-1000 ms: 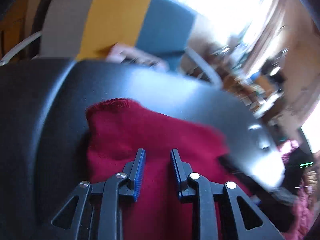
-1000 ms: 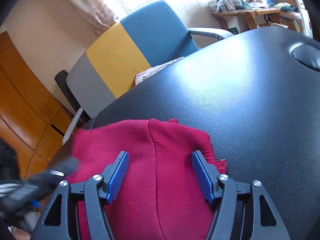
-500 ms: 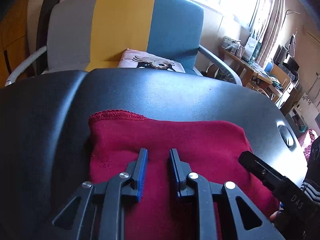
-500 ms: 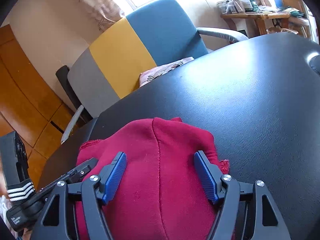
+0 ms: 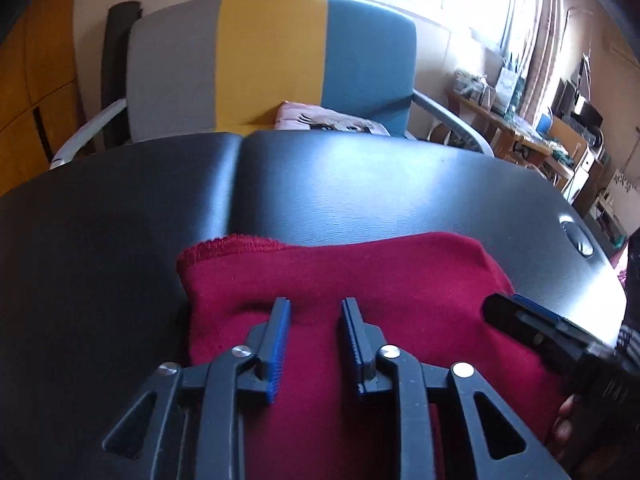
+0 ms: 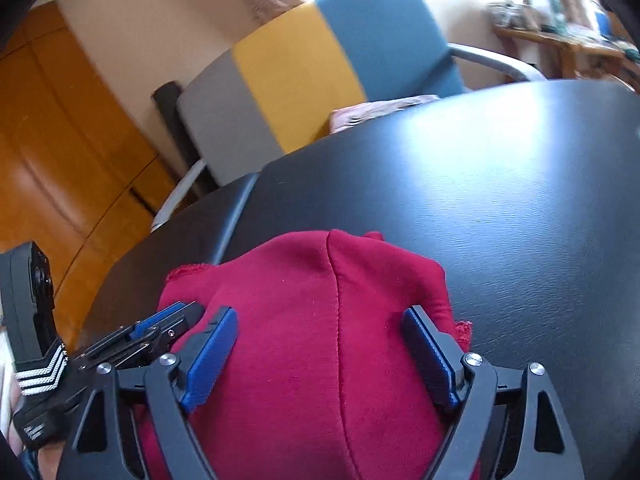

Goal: Fold clothes

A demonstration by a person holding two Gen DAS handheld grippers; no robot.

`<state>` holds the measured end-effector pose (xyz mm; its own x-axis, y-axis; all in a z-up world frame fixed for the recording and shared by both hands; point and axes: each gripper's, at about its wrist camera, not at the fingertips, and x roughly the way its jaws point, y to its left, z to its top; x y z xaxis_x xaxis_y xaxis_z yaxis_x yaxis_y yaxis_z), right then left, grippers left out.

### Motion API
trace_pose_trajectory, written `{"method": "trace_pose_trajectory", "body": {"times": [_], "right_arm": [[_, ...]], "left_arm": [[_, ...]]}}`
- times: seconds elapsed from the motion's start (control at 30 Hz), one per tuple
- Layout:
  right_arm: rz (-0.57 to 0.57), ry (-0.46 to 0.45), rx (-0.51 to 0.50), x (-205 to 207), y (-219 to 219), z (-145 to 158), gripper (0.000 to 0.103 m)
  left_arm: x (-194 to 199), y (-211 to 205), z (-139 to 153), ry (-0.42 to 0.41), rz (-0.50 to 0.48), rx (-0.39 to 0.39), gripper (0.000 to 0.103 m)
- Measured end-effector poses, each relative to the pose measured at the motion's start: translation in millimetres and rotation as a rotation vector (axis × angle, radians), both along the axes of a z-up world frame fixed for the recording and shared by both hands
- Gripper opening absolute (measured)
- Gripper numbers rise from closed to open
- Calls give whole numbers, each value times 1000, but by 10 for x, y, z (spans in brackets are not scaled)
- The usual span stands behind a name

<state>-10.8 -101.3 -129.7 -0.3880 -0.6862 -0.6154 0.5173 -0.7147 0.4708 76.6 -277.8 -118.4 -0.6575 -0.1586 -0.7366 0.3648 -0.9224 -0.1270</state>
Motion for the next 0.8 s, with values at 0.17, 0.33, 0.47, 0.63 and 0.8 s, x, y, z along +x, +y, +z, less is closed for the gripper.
{"method": "trace_pose_trajectory", "body": {"times": [0.17,0.33,0.47,0.63,0.8], "right_arm": [[47,7,-99,83,321,249,86],[77,-21,-110,105,814,267,92],[117,-136,-152,46,1038,65,96],[222,-232,-141,8,848,-238,96],[333,-207,-120,45,617,-301,98]], "left_arm": [[608,-278,79,106,-9,172,47],[1035,-481,-52,187,-48,394,55],[1118,-437,-168,186,-77,450,76],[1222,-381,-313,185,-115,521,78],[1095,-255,-465,152,-143,542,87]]}}
